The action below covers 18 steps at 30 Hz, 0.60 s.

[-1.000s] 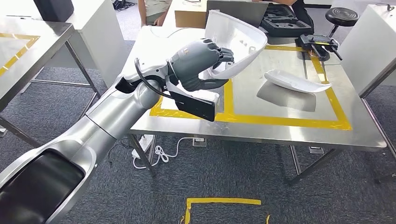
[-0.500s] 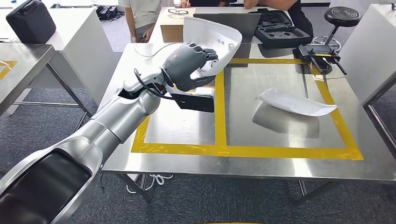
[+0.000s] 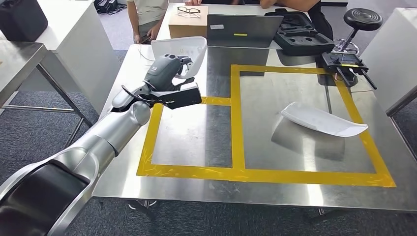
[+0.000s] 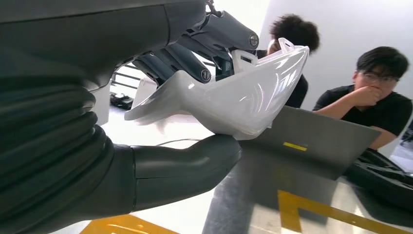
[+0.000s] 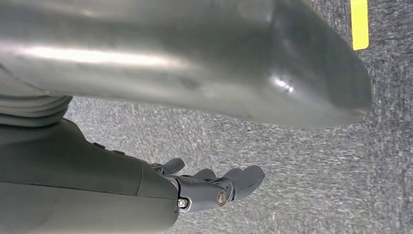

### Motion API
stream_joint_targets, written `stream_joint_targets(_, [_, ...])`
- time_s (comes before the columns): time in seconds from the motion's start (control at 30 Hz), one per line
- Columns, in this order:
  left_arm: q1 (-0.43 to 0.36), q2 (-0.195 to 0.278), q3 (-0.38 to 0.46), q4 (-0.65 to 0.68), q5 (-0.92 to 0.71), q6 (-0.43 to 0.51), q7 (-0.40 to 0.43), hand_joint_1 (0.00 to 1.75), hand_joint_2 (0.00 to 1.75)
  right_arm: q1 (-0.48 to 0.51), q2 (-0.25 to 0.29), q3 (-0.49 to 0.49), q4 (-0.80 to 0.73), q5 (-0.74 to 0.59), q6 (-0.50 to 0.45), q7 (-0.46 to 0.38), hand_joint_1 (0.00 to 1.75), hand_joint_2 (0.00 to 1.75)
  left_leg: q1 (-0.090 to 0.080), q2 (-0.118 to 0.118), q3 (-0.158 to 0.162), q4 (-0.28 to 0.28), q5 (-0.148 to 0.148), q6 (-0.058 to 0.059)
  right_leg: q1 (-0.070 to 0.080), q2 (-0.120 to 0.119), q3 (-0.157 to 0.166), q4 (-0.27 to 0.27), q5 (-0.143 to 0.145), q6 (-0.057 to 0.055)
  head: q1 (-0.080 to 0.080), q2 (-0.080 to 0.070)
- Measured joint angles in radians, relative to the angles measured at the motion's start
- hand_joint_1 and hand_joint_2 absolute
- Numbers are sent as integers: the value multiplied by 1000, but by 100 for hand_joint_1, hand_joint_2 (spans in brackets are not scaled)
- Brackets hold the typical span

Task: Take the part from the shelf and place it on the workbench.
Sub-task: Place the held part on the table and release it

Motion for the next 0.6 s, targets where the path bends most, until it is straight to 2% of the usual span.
stream_joint_targets(0.07, [3, 8, 9, 7, -1, 11, 1, 175, 175, -2, 0, 0, 0, 3, 0, 2, 0, 0, 1, -5, -2, 13, -9, -12, -2, 2, 41, -114, 59, 0, 0, 0])
stream_joint_targets(0.1, [3, 11, 14, 10, -1, 15, 3, 175, 175, -4, 0, 0, 0, 4, -1, 3, 0, 0, 0, -7, -4, 17, -12, -17, -3, 4, 52, -143, 70, -4, 0, 0])
stream_joint_targets(0.13, [3, 15, 19, 13, -1, 20, 5, 175, 175, -5, 1, 0, 0, 6, -1, 2, 0, 0, -3, -8, -4, 18, -15, -14, -3, 5, 54, -150, 68, -9, 0, 0])
stream_joint_targets(0.23, [6, 35, 42, 22, 8, 25, 5, 175, 175, -6, 1, 0, 0, 10, 0, -5, 0, 0, -7, -8, 0, 11, -15, 9, -1, 8, 55, -154, 75, -21, 0, 0])
stream_joint_targets(0.27, [8, 42, 51, 25, 12, 25, 2, 175, 175, -6, 1, 0, 0, 11, 0, -8, 0, 0, -7, -6, 3, 8, -11, 9, -1, 10, 55, -154, 77, -24, 0, 0])
stream_joint_targets(0.4, [21, 66, 79, 38, 20, 25, -9, 175, 175, -5, 1, 0, 0, 13, 0, -9, 0, 0, -5, -2, 8, -3, 3, -12, 1, 13, 53, -153, 82, -32, -1, 0])
stream_joint_targets(0.6, [31, 76, 93, 47, 20, 24, -11, 175, 175, -7, 1, 0, 0, 13, 0, -10, 0, 0, -3, -4, 8, -8, 7, -32, 3, 11, 52, -153, 82, -34, 0, 0])
